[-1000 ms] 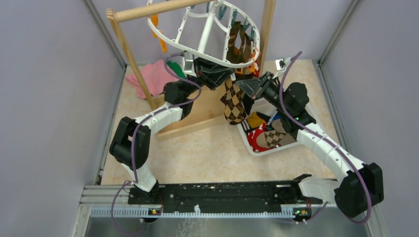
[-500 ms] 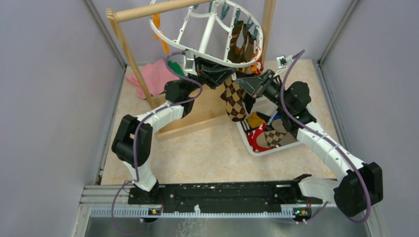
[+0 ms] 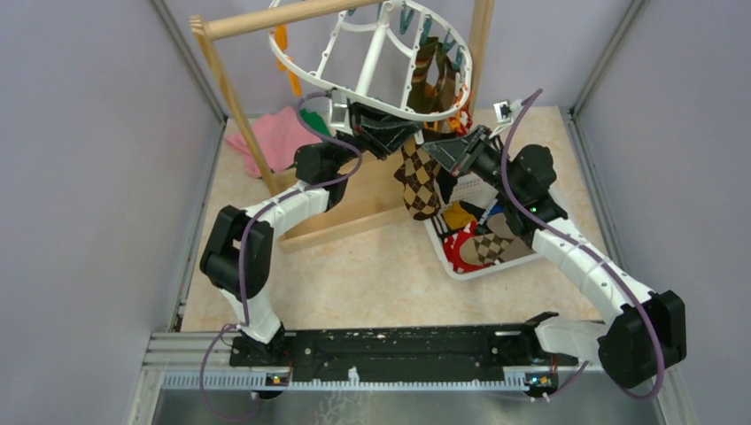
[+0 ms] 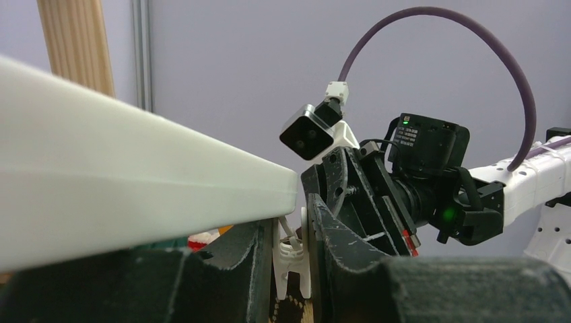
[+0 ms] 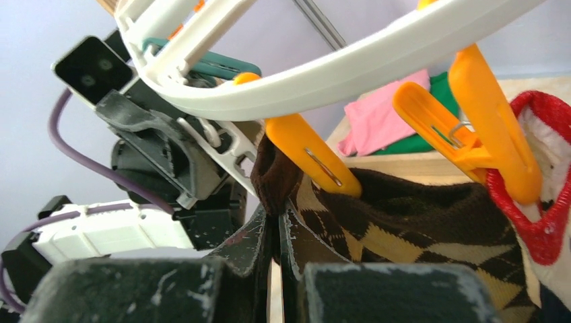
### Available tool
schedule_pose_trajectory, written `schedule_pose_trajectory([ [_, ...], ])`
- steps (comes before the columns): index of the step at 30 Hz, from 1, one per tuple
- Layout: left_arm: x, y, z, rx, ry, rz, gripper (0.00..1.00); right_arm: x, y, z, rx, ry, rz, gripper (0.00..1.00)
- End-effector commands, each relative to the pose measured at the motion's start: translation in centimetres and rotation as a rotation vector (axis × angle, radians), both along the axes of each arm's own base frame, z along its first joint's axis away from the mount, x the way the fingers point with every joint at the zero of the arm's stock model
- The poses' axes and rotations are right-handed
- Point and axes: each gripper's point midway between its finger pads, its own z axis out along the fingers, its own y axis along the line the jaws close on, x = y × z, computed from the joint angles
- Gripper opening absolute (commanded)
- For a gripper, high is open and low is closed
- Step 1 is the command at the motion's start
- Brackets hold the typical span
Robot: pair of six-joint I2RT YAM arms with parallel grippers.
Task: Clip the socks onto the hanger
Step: Clamp the sock onto the hanger.
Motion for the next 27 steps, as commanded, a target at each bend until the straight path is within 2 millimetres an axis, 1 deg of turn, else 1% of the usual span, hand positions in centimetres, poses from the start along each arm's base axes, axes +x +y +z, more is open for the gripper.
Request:
schedule_pose_trajectory([
  [1, -1.0, 0.4, 1.7, -0.033, -0.048, -0.03, 0.23, 0.3, -0.5, 1.2, -0.05, -0.044, -0.029, 0.0],
  [3, -1.0, 0.5, 1.7, -0.032, -0.049, -0.034, 0.23, 0.1, -0.3, 0.4, -0.077, -0.044, -0.01, 0.0],
  [5, -0.9, 0.5, 1.7, -0.031, -0.046, -0.036, 0.23, -0.4, -0.1, 0.0, -0.095, -0.066, 0.014, 0.0],
  [7, -1.0, 0.4, 1.7, -0.033, -0.044, -0.042, 0.23, -0.8, 0.0, -0.1, -0.109, -0.092, 0.038, 0.0],
  [10, -1.0, 0.4, 1.5, -0.033, -0.039, -0.049, 0.23, -1.2, 0.3, 0.3, -0.121, -0.132, 0.068, 0.0],
  [13, -1.0, 0.4, 1.6, -0.036, -0.037, -0.054, 0.23, -1.4, 0.8, 0.5, -0.133, -0.151, 0.101, 0.0],
  [18, -1.1, 0.4, 1.6, -0.034, -0.035, -0.068, 0.23, -1.5, 1.3, -0.5, -0.165, -0.151, 0.134, 0.0],
  [21, -1.1, 0.6, 1.5, -0.033, -0.03, -0.09, 0.23, -1.4, 1.0, -0.9, -0.2, -0.163, 0.117, 0.0],
  [23, -1.2, 0.8, 1.5, -0.036, -0.025, -0.112, 0.22, -1.2, 0.7, -0.9, -0.223, -0.18, 0.092, 0.0],
  [27, -1.4, 1.3, 1.2, -0.038, -0.005, -0.145, 0.22, -1.4, 0.5, 0.2, -0.24, -0.237, 0.079, 0.0],
])
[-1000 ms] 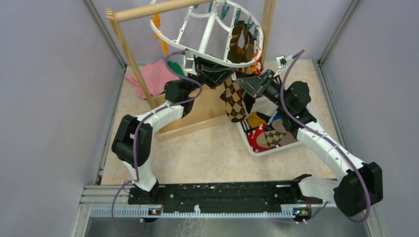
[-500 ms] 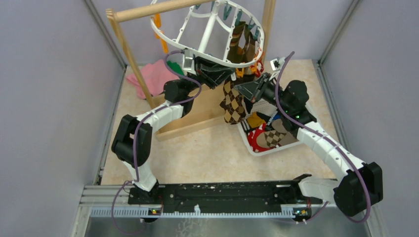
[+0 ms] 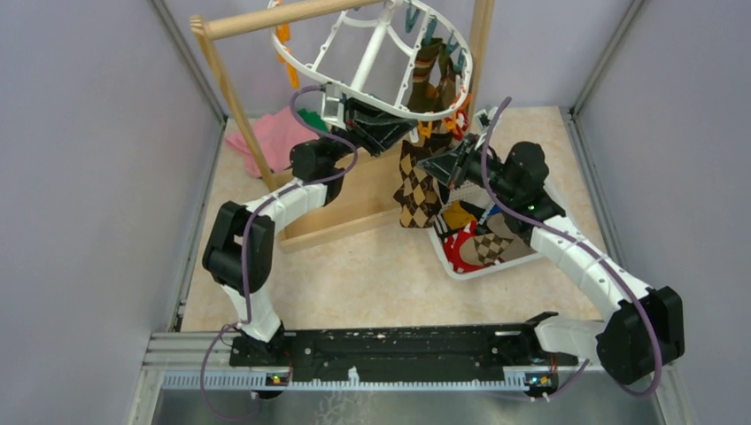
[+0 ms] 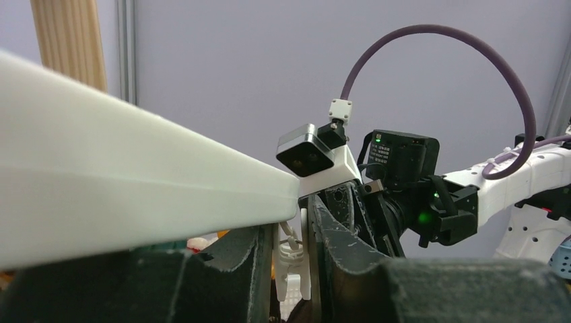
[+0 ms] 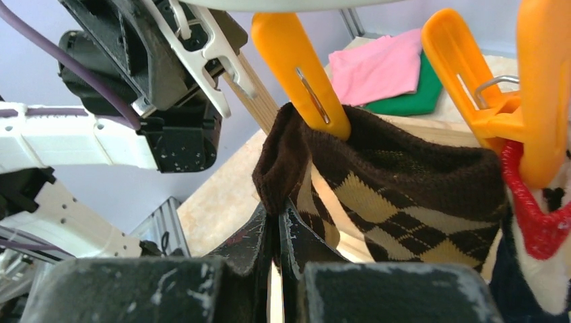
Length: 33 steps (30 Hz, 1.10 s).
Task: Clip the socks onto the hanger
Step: Clamp the sock onto the hanger.
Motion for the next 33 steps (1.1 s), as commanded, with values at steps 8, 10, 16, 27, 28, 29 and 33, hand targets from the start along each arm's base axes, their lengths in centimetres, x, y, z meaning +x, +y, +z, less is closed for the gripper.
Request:
schedule_pose_trajectory([
  [8, -1.4, 1.0, 0.7, -0.02, -0.009, -0.083, 0.22, -0.6, 0.8, 5.1, -0.001, -0.19, 0.057, 0.0],
  [10, -1.3, 1.0, 0.8, -0.02, -0.009, -0.084, 0.22, -0.6, 1.1, 5.3, -0.001, -0.196, 0.067, 0.0],
  [16, -1.2, 1.1, 0.8, -0.019, -0.005, -0.09, 0.22, 0.0, 1.1, 5.5, 0.002, -0.197, 0.034, 0.0],
  [27, -1.2, 1.6, 1.0, -0.024, -0.005, -0.101, 0.22, -0.9, 1.3, 3.8, -0.058, -0.195, 0.087, 0.0],
  [28, -1.1, 1.6, 0.9, -0.024, -0.002, -0.102, 0.22, -1.1, 1.5, 3.8, -0.059, -0.194, 0.098, 0.0],
  [29, -1.2, 1.6, 0.9, -0.025, -0.003, -0.101, 0.22, -1.1, 1.6, 3.8, -0.061, -0.195, 0.106, 0.0],
  [33, -1.2, 1.6, 0.9, -0.022, -0.004, -0.103, 0.22, -1.7, 2.1, 3.9, -0.06, -0.203, 0.141, 0.0],
])
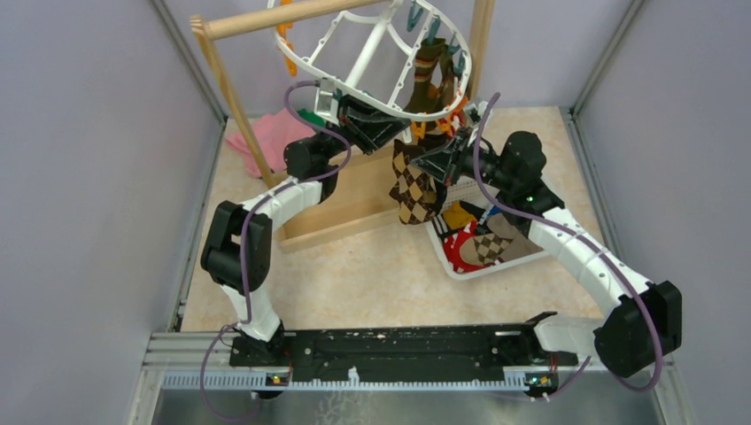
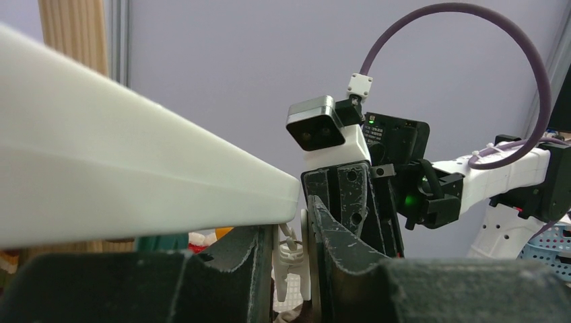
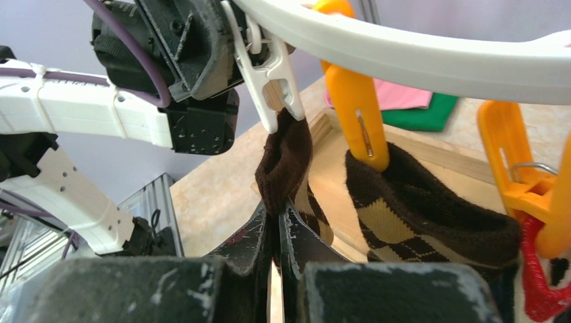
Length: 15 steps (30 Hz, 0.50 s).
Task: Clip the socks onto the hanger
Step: Clamp the sock onto the hanger.
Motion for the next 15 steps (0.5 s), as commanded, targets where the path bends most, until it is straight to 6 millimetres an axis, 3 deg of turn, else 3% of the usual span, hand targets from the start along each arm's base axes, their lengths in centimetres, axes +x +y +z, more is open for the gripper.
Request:
schedule_pose_trajectory([
  [1, -1.6, 0.2, 1.2, -0.046, -0.065, -0.06, 0.22, -1.1, 0.7, 2.6, 0.019, -0.089, 0.06, 0.0],
  [15, -1.8, 0.2, 1.1, -0.044, -0.061, -0.079, 0.22, -0.1, 0.4, 4.8, 0.079, -0.112, -0.009, 0.0],
])
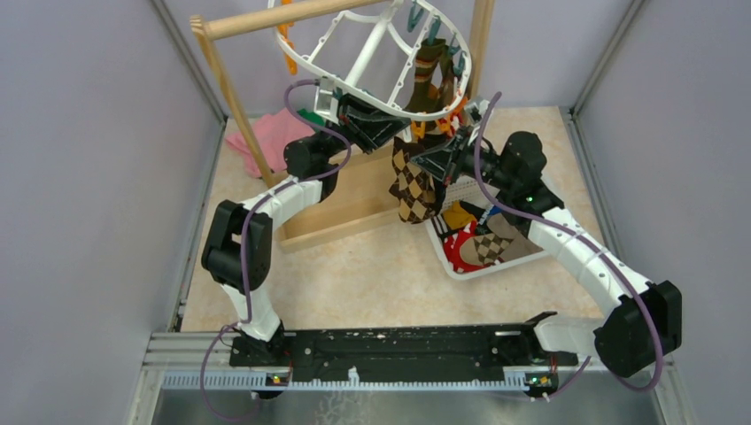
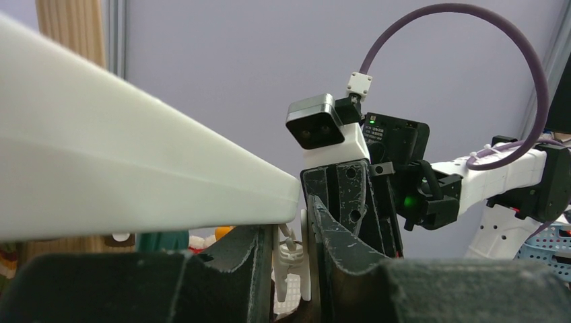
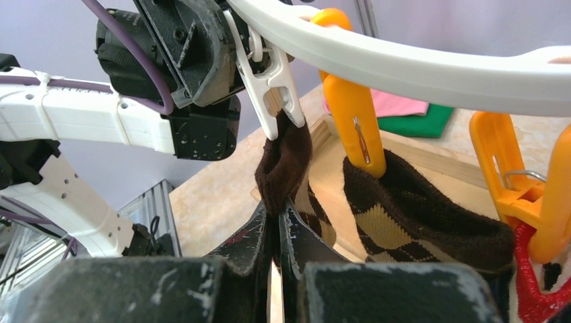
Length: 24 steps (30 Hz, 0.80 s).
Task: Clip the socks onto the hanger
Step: Clamp the sock onto the hanger.
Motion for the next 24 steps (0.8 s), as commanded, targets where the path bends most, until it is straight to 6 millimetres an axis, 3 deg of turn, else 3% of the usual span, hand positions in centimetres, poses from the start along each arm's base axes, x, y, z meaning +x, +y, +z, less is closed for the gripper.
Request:
schedule_pose_trajectory([
  [1, -1.8, 0.2, 1.1, -0.044, -0.062, -0.069, 0.22, 0.0, 0.2, 4.7, 0.073, -0.107, -0.006, 0.0],
  [9, -1.7, 0.1, 1.0, -0.046, -0.062, -0.07, 0.22, -0.7, 0.4, 5.4, 0.092, -0.119, 0.033, 0.0],
  [24, -1.8, 0.0, 0.7, -0.041, -0.068, -0.088, 0.23, 0.1, -0.1, 6.9, 0.111, -0.149, -0.033, 0.0],
])
